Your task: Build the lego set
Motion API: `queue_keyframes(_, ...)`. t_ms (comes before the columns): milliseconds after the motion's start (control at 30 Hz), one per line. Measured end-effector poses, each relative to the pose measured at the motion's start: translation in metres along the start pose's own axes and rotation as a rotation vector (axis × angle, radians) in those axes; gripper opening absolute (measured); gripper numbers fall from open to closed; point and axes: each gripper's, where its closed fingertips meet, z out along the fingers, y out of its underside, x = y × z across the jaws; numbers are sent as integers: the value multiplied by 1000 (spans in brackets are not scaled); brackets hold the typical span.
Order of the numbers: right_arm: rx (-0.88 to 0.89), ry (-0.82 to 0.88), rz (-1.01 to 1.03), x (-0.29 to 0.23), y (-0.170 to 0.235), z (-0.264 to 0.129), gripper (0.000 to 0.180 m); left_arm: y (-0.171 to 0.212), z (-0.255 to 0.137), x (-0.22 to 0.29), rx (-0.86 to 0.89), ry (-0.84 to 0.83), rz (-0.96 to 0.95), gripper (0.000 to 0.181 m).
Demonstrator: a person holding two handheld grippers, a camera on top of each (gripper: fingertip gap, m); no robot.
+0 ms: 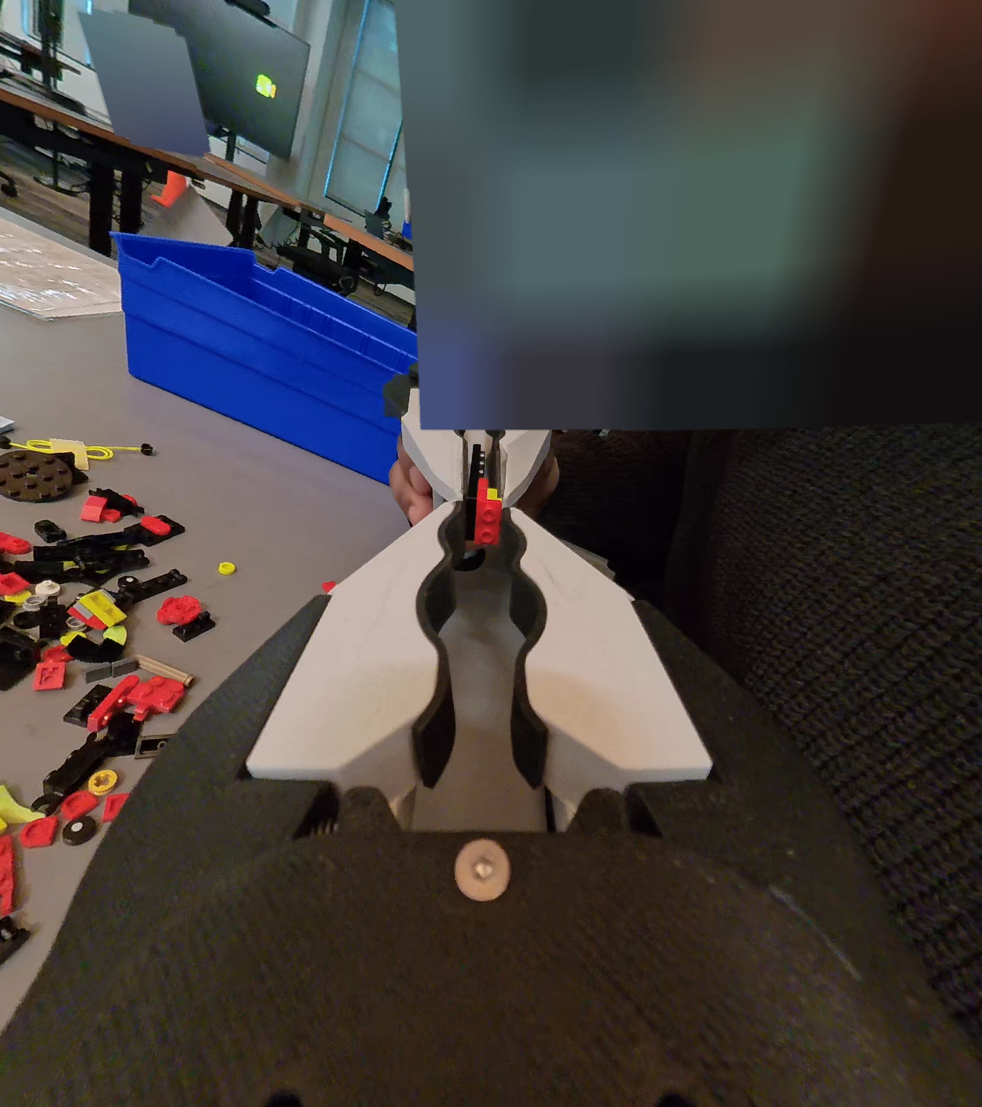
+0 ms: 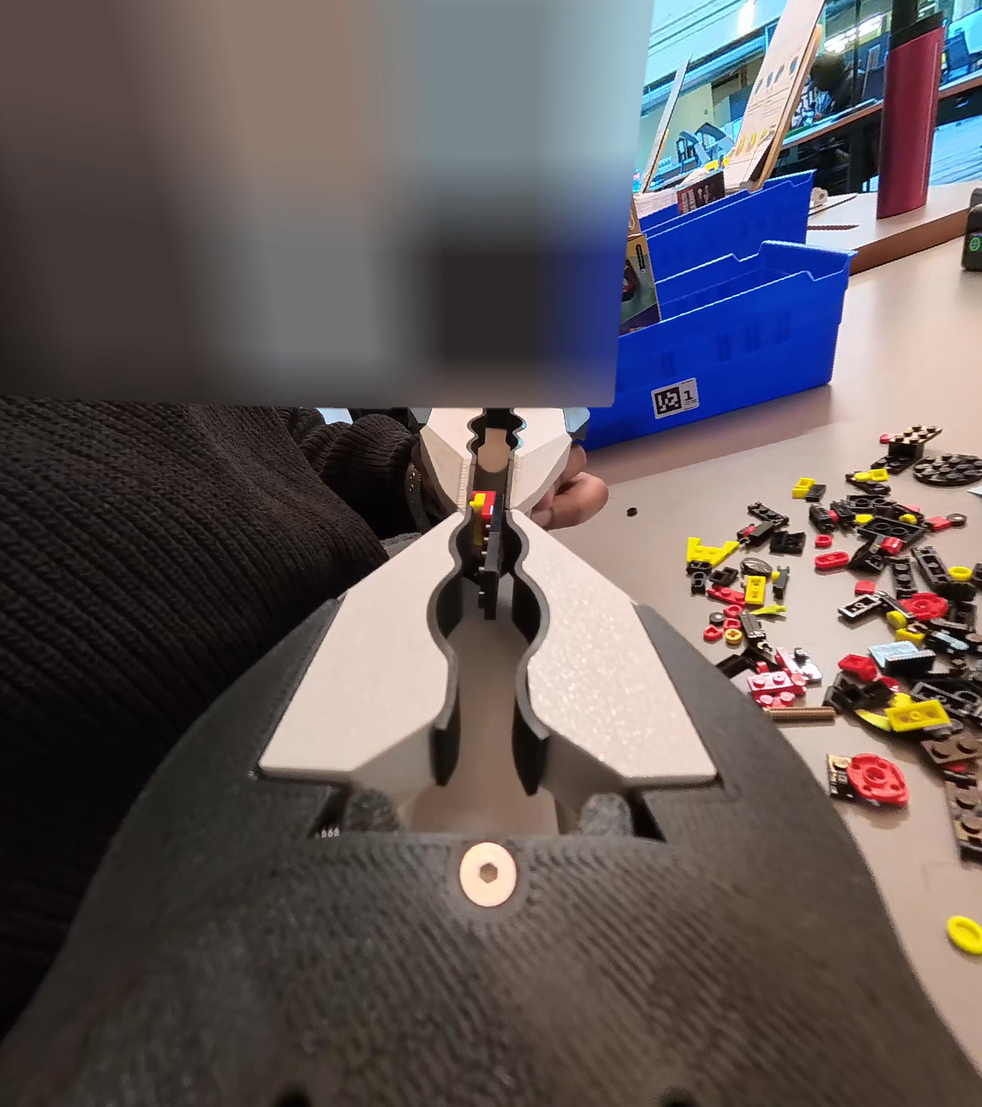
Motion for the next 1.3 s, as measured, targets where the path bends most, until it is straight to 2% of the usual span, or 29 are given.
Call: queue_keyframes(1300, -119, 25, -39, -3, 8, -1, 4, 10, 1, 3, -52, -25, 83, 8)
